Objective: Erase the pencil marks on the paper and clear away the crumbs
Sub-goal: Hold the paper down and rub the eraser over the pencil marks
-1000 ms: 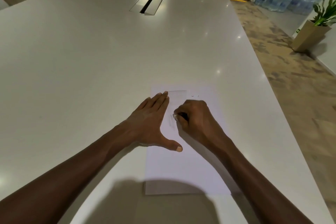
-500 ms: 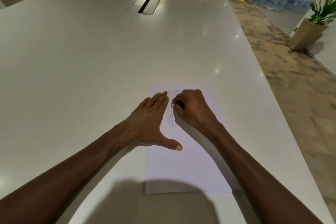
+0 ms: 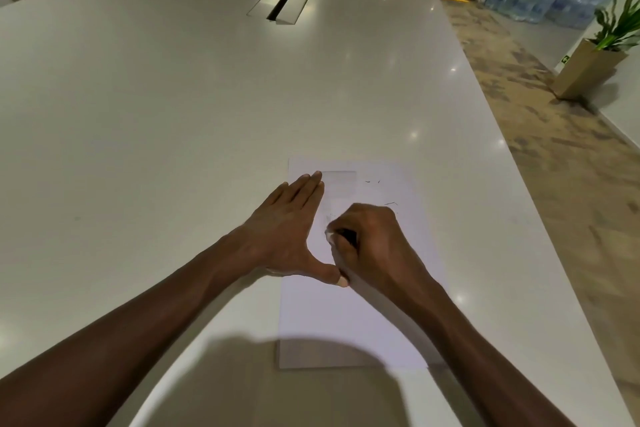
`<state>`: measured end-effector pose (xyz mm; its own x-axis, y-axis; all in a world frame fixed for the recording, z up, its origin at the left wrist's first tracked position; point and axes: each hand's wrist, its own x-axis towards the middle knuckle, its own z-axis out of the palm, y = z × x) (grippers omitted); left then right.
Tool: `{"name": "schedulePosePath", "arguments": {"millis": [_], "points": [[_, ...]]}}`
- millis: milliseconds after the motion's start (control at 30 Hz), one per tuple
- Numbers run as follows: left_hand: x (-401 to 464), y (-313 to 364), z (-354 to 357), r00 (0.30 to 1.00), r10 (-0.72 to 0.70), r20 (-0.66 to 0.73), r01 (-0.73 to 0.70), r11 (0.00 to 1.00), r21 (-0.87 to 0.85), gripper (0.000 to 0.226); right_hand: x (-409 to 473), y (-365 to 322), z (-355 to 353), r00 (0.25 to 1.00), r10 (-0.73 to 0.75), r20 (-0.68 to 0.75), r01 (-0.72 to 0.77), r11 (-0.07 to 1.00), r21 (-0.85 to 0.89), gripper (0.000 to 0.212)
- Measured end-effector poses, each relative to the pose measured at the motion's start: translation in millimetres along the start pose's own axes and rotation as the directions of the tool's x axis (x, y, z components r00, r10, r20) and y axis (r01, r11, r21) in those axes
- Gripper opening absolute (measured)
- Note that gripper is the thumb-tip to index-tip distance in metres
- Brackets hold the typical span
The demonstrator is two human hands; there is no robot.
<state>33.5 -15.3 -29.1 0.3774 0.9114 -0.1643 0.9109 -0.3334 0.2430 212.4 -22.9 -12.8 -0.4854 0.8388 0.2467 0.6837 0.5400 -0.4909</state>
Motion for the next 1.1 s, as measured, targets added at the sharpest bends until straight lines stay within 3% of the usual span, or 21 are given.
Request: {"name": "schedulePosePath", "arguments": {"millis": [233,600,900,1100], "points": [[-2,0,0,1.000,-0.009,0.013,0.009,0.999,-0.037,0.150,64,36,10,0.999,0.001,-0.052,-0.006,0.994,-0.109,0.019],[1,0,1,1.000,-0.003,0.003,0.003,1.000,0.005,0.147,-12,0,4,1.000,-0.017,0.025,0.018,0.999,-0.029,0.019],[-1,1,-3,0.999,-0.013,0.034,0.013,1.000,-0.025,0.151,56,31,13,0.999,0.008,-0.048,-0.012,0.997,-0.077,0.024],[-1,0,-3,1.000,-0.007,0.025,0.008,1.000,-0.030,0.152,40,25,7,1.000,-0.016,-0.020,0.014,0.996,-0.086,0.021]]}}
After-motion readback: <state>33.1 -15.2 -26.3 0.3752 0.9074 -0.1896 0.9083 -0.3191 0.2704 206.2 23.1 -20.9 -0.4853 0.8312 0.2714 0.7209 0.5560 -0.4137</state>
